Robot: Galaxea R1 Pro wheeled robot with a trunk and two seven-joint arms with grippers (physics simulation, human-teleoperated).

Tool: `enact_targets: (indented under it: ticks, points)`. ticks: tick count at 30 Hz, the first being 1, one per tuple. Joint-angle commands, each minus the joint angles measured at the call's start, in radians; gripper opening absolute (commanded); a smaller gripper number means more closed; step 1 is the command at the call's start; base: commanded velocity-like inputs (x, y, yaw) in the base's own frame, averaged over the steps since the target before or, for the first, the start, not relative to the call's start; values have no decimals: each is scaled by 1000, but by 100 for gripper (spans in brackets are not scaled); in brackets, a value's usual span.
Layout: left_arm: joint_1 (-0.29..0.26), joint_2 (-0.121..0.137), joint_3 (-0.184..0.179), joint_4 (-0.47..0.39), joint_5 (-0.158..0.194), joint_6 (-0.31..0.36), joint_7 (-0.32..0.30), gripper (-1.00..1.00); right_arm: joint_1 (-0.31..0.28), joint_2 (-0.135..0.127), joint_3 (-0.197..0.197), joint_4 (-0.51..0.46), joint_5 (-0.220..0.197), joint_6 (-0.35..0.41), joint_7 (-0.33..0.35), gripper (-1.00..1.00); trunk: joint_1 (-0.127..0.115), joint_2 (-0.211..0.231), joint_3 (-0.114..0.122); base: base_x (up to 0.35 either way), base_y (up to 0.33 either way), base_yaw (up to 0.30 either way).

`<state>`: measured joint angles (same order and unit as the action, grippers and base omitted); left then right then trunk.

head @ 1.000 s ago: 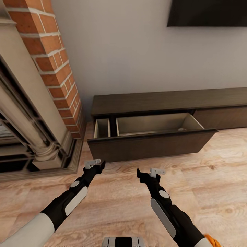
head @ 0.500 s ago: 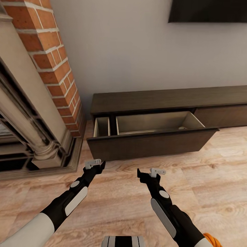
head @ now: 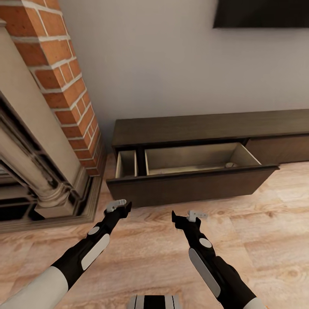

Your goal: Place each of the two pumpkins and all three candles from the living room inside a cabinet in the living room (use any cabinet), then make sure every cabinet is closed, and position the cauldron so it is next to a table in the living room.

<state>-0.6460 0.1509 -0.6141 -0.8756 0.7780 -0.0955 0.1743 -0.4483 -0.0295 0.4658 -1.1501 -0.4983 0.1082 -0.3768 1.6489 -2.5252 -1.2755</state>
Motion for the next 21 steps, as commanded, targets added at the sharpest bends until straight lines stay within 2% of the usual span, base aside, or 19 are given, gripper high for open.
enact_targets:
  ticks: [1,10,21]
  points:
    - [-1,1,-8,-1,10,-7,8,100,-1,-1,4,-2,-5,4,-8,100,0,0,-1,285,0,0]
    - [-1,1,-9,0,11,-7,8,100,-1,-1,4,-2,-5,4,-8,100,0,0,-1,268,0,0]
    - [-1,2,-8,-2,10,-7,8,100,-1,-1,3,-1,-5,4,-8,100,0,0,-1,94,0,0]
